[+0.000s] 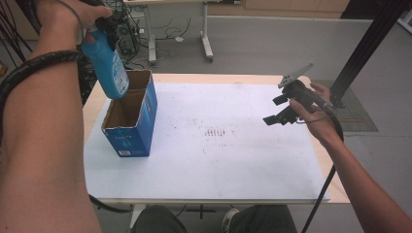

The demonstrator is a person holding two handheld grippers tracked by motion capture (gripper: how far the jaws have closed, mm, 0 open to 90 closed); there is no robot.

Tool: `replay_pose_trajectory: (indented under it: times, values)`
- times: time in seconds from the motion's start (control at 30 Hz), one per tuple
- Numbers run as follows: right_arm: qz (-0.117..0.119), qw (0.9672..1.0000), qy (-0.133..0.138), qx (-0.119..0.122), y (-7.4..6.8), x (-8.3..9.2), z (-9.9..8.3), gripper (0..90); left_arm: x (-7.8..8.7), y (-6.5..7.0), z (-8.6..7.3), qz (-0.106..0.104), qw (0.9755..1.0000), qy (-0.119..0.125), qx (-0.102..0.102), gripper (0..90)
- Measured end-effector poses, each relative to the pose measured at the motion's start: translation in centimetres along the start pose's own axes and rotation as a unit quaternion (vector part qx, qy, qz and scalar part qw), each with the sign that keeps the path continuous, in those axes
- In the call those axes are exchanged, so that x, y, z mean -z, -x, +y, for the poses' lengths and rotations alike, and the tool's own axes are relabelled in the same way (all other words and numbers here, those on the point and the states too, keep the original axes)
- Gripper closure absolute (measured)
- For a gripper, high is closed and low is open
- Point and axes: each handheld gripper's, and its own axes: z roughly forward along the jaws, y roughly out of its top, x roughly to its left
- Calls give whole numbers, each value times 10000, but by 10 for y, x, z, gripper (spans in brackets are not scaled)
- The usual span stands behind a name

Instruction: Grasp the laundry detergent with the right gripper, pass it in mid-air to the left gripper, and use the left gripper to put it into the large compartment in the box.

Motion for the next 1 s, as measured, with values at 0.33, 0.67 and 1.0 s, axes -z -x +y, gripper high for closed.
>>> replay_pose_trajectory:
  times: [0.33,0.67,1.0]
  values:
    - [-4,10000,22,-12,0,-1,-3,47,-32,-3,-3,12,9999,-131,-6,354]
    - [-16,10000,17,-28,-1,-2,-5,47,-67,-3,-9,-95,9997,-240,-46,355]
    - [-22,10000,-28,-19,-2,-7,-4,47,-103,-3,-15,-106,9995,-254,-179,356]
